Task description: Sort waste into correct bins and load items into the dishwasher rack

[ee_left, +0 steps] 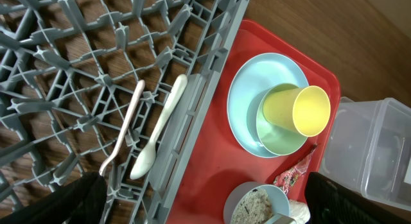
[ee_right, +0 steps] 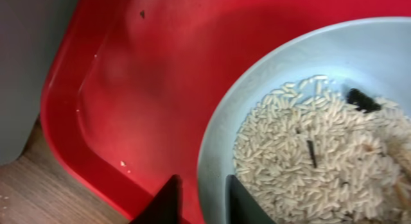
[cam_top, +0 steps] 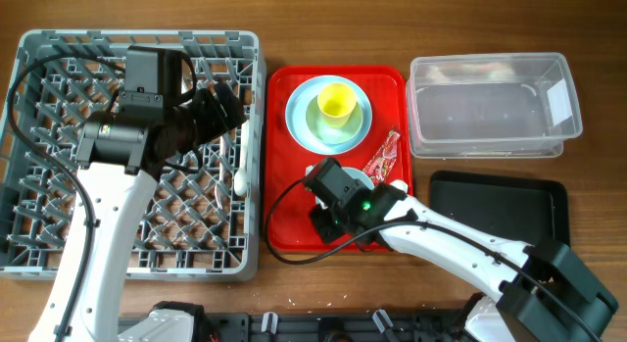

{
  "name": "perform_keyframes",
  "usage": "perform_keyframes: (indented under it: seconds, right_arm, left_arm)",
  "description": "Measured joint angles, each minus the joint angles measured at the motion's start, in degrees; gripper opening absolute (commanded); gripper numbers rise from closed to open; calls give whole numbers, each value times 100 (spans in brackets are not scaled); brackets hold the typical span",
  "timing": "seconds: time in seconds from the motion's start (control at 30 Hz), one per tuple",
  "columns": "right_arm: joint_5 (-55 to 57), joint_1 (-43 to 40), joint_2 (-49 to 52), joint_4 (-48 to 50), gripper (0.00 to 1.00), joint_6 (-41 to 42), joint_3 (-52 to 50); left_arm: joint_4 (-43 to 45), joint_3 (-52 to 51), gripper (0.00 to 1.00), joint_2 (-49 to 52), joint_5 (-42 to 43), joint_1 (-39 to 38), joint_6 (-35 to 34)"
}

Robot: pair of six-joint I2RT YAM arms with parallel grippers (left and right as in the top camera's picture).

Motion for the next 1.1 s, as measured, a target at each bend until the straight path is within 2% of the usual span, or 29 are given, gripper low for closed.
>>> perform_keyframes:
  seconds: [0.2,0.3,0.37,0.4,0.47,0.53,0.6,0.7,0.83,0.9,1.03,1.1]
  right_arm:
    - [-57,-105,-35,-81,68,-7,127]
    - [13,-496,-468,-713,68,61,697]
    - [216,-892,-1038,-1325,63,221,1095]
    - [452,-1241,-1484,-1784,57,385,1241]
    - [769,-1812,-1873,-2643,54,640,1322]
    - [933,-2363,-1919,-3064,53,813,1204]
    - [973,-2761,-1864,-3049,52,885,866]
    - [1088,-2855,-1786,-2796,39,1056,267]
    - [1333,-2859,-1460,-2306,35,1318,-302]
    - [1342,-2859,-1320,-1965,33,1360,-476]
    - [1342,-2859,-857,-1659,19,1397,-723]
    - [1342,-2859,-763,-1611,18,1427,-739]
  left_arm:
    - [-2,0,100,0,2,0,0]
    - [0,0,100,0,0,0,0]
    - [0,0,100,0,2,0,0]
    - [0,0,100,0,0,0,0]
    - [0,0,100,0,0,0,0]
    - [0,0,100,0,0,0,0]
    - [-2,0,100,0,2,0,0]
    - [-2,0,100,0,2,0,0]
    - [-2,0,100,0,0,0,0]
    - [-2,0,100,0,2,0,2]
    - [0,0,100,0,2,0,0]
    - [0,0,100,0,0,0,0]
